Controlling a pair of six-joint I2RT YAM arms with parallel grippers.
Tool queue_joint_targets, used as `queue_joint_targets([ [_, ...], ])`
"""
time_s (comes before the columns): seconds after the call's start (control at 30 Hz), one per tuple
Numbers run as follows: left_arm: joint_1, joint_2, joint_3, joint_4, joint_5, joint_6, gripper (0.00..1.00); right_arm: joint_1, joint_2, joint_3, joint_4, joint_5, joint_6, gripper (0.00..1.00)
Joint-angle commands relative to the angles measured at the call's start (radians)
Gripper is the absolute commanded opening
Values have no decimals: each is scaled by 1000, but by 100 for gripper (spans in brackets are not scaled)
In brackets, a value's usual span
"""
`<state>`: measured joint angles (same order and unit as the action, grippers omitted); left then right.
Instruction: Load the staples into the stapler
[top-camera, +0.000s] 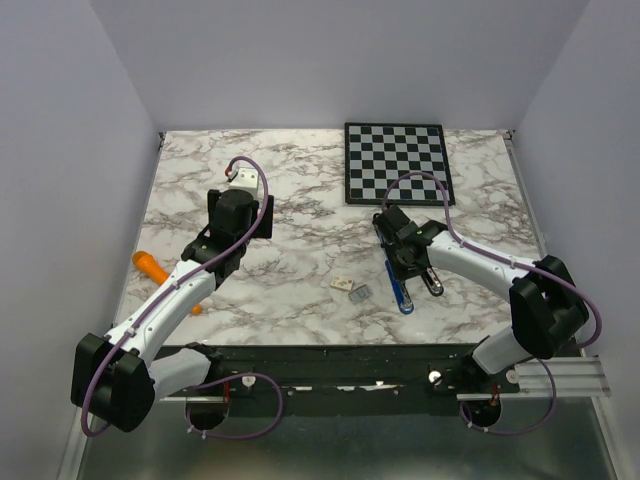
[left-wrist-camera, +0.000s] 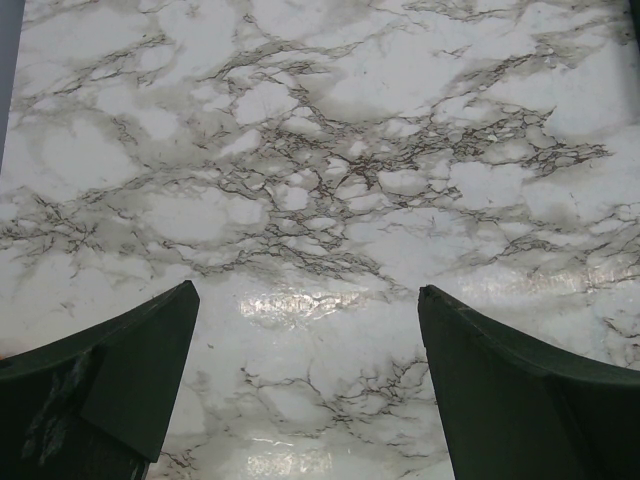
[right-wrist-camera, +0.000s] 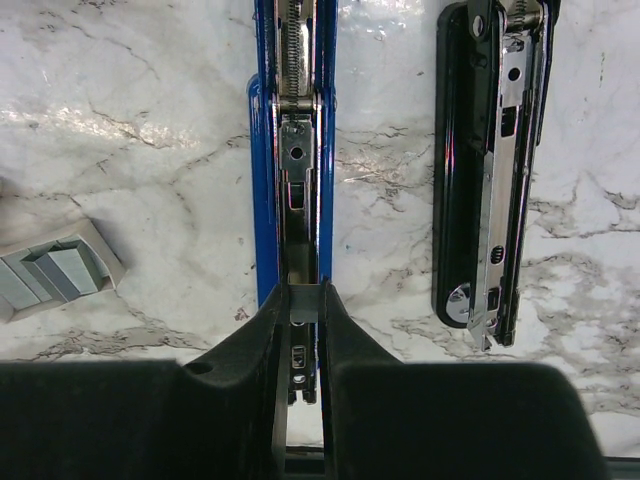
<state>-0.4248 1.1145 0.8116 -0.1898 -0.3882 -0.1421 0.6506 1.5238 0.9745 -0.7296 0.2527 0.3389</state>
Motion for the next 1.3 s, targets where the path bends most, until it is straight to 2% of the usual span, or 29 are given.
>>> queue_joint_targets([
  [0.0,1,-1,11,-10,15,-10,99,-5,-27,-11,35,-16,-32,17],
  [0.53,0,1,11,-11,18,-10,99,-3,-1,-14,36,-58,-46,17],
  [1.27,0,-1,11,-11,20,-10,99,-12,-17,27,-17,-9,-23,16],
])
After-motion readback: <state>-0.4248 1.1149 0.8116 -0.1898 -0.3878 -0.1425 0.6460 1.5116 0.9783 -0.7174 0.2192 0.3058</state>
